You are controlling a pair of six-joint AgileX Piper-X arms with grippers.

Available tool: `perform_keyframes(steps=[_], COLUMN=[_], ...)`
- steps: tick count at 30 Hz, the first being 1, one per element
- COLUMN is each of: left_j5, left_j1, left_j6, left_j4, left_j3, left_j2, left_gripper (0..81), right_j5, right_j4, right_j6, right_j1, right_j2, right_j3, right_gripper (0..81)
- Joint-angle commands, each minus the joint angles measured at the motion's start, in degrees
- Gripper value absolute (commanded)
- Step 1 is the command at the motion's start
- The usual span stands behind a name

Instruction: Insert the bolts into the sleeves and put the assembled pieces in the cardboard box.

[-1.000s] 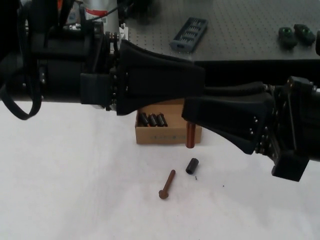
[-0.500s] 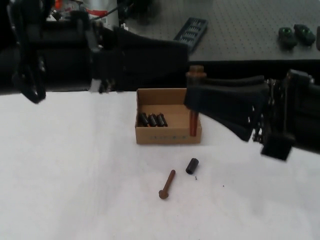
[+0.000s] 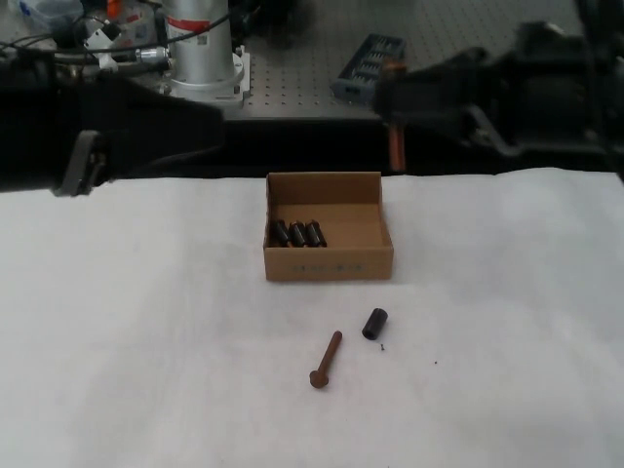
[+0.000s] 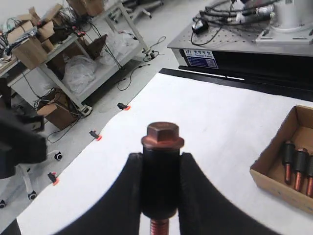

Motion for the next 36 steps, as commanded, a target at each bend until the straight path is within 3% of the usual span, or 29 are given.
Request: perform_keyframes(steps=[1, 5, 22, 36], left_j5=[-0.16, -0.16, -0.79, -0.79], left_j1=[1.28, 2.64, 3.12, 3.12], left_j6=[0.23, 1.72, 13.55, 14.45], left_j4=[0.9, 2.31, 16.0, 18.54], left_j3=[-0.26, -0.26, -0.26, -0.26], left_j2=[-0.58, -0.58, -0.58, -0.58], left_gripper=[10.9, 4.1, 4.1, 4.1], right_j5=[-0.16, 3.36, 10.25, 13.99], right_j4=[3.23, 7.91, 22.3, 28.91], right_j6=[-0.35, -0.35, -0.86, -1.7], right_j1=[-0.36, -0.36, -0.59, -2.77], right_j2=[1.06, 9.79, 41.41, 50.65], right_j3=[-6.42, -15.12, -43.39, -48.08], right_gripper=[2.8, 2.8, 2.8, 2.8])
